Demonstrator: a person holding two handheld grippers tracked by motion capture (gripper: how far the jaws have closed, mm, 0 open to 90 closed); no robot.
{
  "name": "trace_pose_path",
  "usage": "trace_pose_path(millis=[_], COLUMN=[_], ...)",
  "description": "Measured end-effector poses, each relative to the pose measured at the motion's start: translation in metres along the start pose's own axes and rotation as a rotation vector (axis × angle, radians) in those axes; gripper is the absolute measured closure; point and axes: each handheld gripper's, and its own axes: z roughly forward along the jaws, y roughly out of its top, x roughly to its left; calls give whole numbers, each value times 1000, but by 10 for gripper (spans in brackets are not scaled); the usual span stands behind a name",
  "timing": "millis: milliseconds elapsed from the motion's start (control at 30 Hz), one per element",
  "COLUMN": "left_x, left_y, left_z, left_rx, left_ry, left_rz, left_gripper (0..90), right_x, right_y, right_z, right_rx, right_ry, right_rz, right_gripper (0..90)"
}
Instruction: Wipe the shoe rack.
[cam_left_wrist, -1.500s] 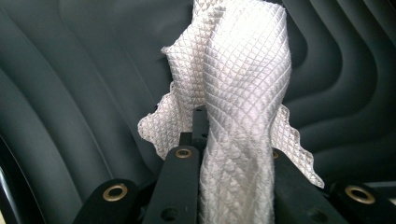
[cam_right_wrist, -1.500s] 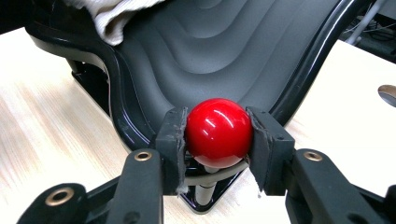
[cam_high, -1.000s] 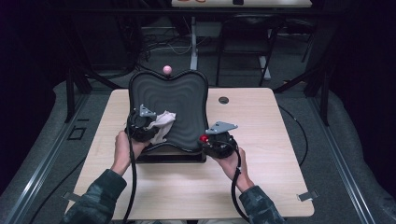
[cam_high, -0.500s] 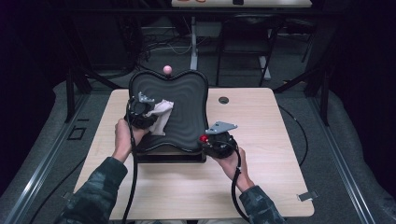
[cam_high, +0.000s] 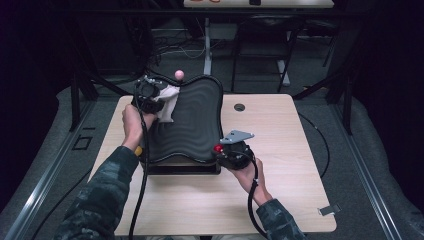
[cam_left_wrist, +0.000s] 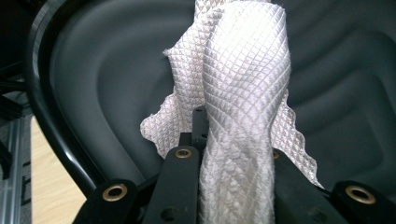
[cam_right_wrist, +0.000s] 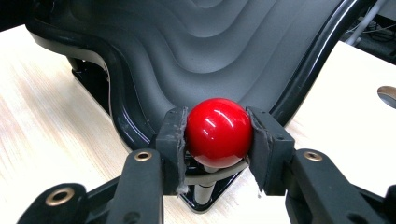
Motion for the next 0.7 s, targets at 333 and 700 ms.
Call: trace_pose_path(millis=[333, 700], left_x=[16, 31], left_y=[19, 31], left_z=[4, 7], left_rx=[3, -5], left_ry=[52, 108], left_rz=[-25, -61], left_gripper=[847, 846], right_x=[0, 0], right_y=[0, 0], right_z=[0, 0], right_rx=[1, -5], right_ry=[1, -1], right_rz=[1, 0], right_gripper=[602, 602])
